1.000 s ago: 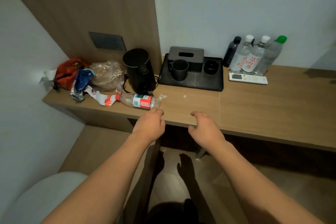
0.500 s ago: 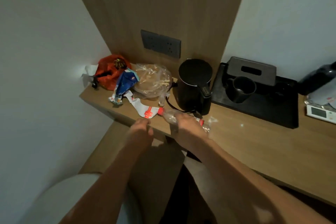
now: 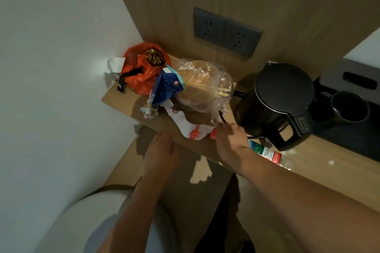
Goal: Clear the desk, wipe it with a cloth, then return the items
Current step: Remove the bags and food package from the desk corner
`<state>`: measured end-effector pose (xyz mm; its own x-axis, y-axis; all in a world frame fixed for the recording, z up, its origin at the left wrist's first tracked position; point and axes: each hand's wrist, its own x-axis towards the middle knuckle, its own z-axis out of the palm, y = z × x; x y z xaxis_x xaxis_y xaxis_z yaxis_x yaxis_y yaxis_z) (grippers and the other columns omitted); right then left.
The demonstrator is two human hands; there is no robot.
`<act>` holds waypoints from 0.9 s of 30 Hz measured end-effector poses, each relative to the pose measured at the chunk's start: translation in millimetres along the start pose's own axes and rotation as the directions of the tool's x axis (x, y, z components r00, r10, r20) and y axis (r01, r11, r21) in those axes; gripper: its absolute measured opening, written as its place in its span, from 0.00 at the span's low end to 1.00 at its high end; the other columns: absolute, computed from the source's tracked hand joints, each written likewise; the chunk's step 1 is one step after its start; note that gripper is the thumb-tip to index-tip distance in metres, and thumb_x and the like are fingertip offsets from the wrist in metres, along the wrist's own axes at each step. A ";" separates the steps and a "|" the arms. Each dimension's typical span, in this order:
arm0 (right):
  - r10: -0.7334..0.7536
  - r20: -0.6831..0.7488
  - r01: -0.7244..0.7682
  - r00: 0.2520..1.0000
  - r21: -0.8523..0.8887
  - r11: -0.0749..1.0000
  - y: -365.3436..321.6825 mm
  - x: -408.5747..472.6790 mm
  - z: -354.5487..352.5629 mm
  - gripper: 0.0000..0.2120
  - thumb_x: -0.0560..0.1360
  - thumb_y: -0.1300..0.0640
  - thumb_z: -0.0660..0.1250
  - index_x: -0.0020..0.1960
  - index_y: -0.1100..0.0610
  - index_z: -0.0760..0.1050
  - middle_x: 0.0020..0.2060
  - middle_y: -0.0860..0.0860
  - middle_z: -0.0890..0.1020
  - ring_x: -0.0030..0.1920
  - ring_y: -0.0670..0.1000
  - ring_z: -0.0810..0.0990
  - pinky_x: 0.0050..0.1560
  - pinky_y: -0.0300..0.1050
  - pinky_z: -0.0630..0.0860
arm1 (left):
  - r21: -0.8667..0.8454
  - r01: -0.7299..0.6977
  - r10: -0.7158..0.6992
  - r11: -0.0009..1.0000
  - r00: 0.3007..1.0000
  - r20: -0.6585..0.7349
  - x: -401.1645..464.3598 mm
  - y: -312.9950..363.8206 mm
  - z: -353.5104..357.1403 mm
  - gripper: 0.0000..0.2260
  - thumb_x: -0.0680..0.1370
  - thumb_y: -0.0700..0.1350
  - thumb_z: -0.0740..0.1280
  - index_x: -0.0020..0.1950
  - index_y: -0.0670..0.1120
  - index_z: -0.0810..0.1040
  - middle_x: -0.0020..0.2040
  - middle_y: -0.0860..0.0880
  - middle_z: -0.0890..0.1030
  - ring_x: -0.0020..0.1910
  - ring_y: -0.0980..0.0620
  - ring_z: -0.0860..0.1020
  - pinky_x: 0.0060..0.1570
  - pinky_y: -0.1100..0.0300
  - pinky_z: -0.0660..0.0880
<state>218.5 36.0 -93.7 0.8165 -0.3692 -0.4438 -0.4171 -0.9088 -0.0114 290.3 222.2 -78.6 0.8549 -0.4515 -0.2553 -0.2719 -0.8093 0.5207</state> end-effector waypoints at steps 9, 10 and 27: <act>-0.023 -0.034 0.033 0.999 0.339 0.940 11.4 -15.2 -49.3 0.15 0.78 0.47 0.61 0.61 0.54 0.71 0.54 0.53 0.78 0.53 0.55 0.77 0.45 0.46 0.72 | 0.064 0.026 0.008 0.998 0.878 -0.478 75.2 22.1 -50.2 0.18 0.78 0.49 0.63 0.66 0.44 0.72 0.64 0.41 0.75 0.62 0.39 0.72 0.61 0.46 0.68; -0.023 -0.058 0.043 0.998 0.362 0.931 12.5 -16.8 -55.4 0.14 0.78 0.47 0.61 0.59 0.53 0.71 0.53 0.52 0.78 0.52 0.54 0.78 0.44 0.45 0.71 | 0.076 0.075 -0.033 0.994 0.891 -0.453 85.7 23.7 -51.7 0.19 0.78 0.50 0.63 0.67 0.43 0.71 0.65 0.40 0.74 0.63 0.37 0.71 0.62 0.43 0.69; -0.052 -0.085 0.091 0.995 0.562 0.822 26.1 -58.7 -76.2 0.11 0.74 0.46 0.68 0.49 0.48 0.67 0.39 0.43 0.73 0.38 0.44 0.75 0.35 0.37 0.66 | -0.096 0.064 -0.103 0.993 0.867 -0.487 47.3 33.0 -75.9 0.07 0.79 0.42 0.62 0.48 0.41 0.79 0.38 0.45 0.79 0.39 0.44 0.78 0.36 0.59 0.68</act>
<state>190.0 19.2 0.3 0.8681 -0.3363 -0.3651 -0.4928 -0.6718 -0.5531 355.3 202.6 -11.6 0.9847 -0.1250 0.1218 -0.1728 -0.7967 0.5791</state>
